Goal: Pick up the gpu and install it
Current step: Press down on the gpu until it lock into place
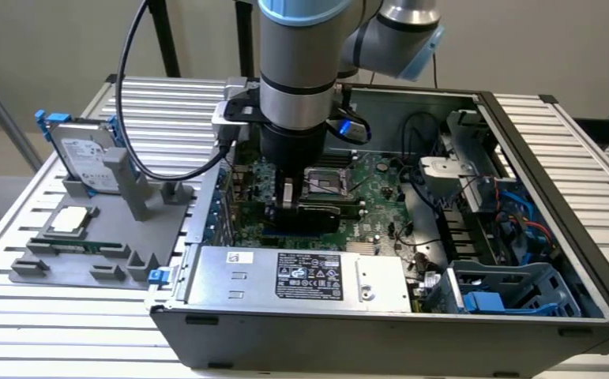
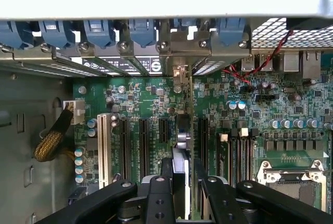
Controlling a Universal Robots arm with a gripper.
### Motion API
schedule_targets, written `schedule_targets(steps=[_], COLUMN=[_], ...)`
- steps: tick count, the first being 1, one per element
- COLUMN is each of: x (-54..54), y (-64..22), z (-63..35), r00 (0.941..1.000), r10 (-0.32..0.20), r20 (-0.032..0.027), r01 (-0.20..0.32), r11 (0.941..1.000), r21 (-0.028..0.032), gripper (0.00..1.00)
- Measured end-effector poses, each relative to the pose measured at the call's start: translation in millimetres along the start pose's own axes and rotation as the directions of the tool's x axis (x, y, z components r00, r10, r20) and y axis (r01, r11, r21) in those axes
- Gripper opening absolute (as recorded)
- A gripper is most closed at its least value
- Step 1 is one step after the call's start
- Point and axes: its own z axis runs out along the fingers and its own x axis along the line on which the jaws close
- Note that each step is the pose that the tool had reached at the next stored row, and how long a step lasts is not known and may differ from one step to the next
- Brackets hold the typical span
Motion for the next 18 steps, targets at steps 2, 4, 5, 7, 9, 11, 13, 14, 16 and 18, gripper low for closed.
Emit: schedule_targets(steps=[2,4,5,7,9,11,13,14,16,18], x=[0.0,0.0,0.0,0.3,1.0,1.9,2.6,2.7,2.7,2.8], y=[0.0,0.0,0.0,0.0,0.0,0.0,-0.1,-0.1,-0.1,-0.1], z=[0.0,0.0,0.0,0.1,0.1,0.1,0.0,0.0,0.0,0.1], r00=[1.0,1.0,1.0,1.0,1.0,1.0,1.0,1.0,1.0,1.0], r10=[0.0,0.0,0.0,0.0,0.0,0.0,0.0,0.0,0.0,0.0], r20=[0.0,0.0,0.0001,0.0002,0.0004,0.0005,0.0001,0.0001,0.0,0.0], r01=[0.0,0.0,0.0,0.0,0.0,0.0,0.0,0.0,0.0,0.0], r11=[1.0,1.0,1.0,1.0,1.0,1.0,1.0,1.0,1.0,1.0], r21=[0.0,0.0,0.0001,0.0001,0.0001,0.0002,0.0,0.0,0.0,0.0001], gripper=[0.0,0.0,0.0,0.0,0.0,0.0,0.0,0.0,0.0,0.0])
